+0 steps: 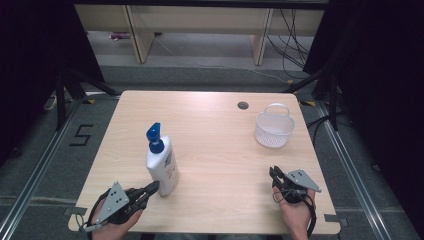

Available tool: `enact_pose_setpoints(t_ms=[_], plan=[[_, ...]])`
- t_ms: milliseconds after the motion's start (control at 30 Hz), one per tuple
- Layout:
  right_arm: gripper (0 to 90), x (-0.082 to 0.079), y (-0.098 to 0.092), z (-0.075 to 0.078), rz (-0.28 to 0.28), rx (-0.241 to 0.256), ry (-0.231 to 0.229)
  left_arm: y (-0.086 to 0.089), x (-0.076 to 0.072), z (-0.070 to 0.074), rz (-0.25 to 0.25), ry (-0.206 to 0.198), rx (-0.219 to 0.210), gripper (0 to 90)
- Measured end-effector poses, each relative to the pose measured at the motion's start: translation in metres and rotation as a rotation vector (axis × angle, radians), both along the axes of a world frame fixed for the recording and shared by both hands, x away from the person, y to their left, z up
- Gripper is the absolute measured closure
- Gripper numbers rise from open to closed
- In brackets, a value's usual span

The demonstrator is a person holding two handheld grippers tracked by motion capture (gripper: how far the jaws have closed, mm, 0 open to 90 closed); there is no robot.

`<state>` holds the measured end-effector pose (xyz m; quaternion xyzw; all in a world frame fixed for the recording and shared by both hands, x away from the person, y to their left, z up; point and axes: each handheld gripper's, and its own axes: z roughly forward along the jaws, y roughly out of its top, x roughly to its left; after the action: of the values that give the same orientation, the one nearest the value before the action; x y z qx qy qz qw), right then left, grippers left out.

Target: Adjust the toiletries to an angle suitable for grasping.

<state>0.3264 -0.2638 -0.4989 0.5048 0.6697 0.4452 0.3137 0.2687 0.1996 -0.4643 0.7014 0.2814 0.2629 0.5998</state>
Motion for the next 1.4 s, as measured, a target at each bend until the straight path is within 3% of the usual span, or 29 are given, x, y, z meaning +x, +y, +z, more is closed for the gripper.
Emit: enact_pose_setpoints(t_ms=[33,233,267,367,400,467,600,700,800,933,967,1000,1100,1167,1233,1300,1333,1367,1400], plan=[[77.4,0.001,0.0,-0.001,-0.006,0.011,-0.006,0.001,-0.001,0.002,0.012,0.003,0.019,89.5],[77.0,0.002,0.0,-0.001,-0.008,0.008,-0.013,0.012,-0.006,0.005,0.041,-0.006,0.004,89.6],[77.0,-0.001,0.003,-0.001,-0.02,0.055,0.009,0.015,-0.007,0.006,0.051,0.0,0.01,89.6],[76.9,-0.001,0.002,0.001,-0.023,0.049,0.023,0.026,-0.002,0.003,0.086,-0.001,-0.011,89.7],[76.8,0.001,-0.001,0.001,-0.004,0.01,0.004,0.026,-0.002,0.003,0.086,-0.001,-0.011,89.7],[76.6,0.0,0.001,0.002,-0.009,0.015,0.014,0.032,0.002,0.003,0.125,0.015,0.002,89.7],[76.0,0.002,0.001,0.001,-0.002,0.01,-0.005,0.034,0.014,0.001,0.141,0.033,0.024,89.7],[75.3,0.003,0.002,0.0,-0.011,0.013,-0.013,0.031,0.021,-0.002,0.121,0.044,0.05,89.7],[75.3,0.001,0.002,0.001,-0.001,0.025,0.008,0.027,0.025,-0.004,0.107,0.056,0.07,89.7],[75.1,0.001,0.004,0.001,0.007,0.021,0.003,0.024,0.031,-0.007,0.11,0.072,0.083,89.7],[75.1,0.001,0.004,0.001,0.012,0.023,0.009,0.024,0.03,-0.006,0.121,0.082,0.104,89.7],[75.0,0.0,0.005,0.0,0.007,0.044,0.015,0.024,0.031,-0.006,0.117,0.081,0.101,89.7],[74.9,-0.001,0.006,0.001,0.006,0.041,0.03,0.024,0.031,-0.006,0.113,0.084,0.104,89.7],[74.7,0.001,0.004,0.0,0.018,0.024,0.004,0.024,0.03,-0.006,0.111,0.088,0.115,89.7],[74.6,0.001,0.004,0.0,0.007,0.005,0.008,0.024,0.028,-0.005,0.11,0.093,0.125,89.8],[74.4,0.002,0.006,-0.001,0.01,0.017,0.001,0.024,0.028,-0.004,0.105,0.093,0.129,89.7],[74.3,0.0,0.008,0.0,-0.004,0.038,0.026,0.023,0.028,-0.004,0.101,0.093,0.129,89.7],[74.2,0.002,0.006,0.0,0.016,0.002,0.0,0.022,0.028,-0.004,0.096,0.094,0.132,89.8],[74.1,0.002,0.006,0.0,0.017,-0.005,0.008,0.021,0.027,-0.004,0.09,0.094,0.132,89.8]])
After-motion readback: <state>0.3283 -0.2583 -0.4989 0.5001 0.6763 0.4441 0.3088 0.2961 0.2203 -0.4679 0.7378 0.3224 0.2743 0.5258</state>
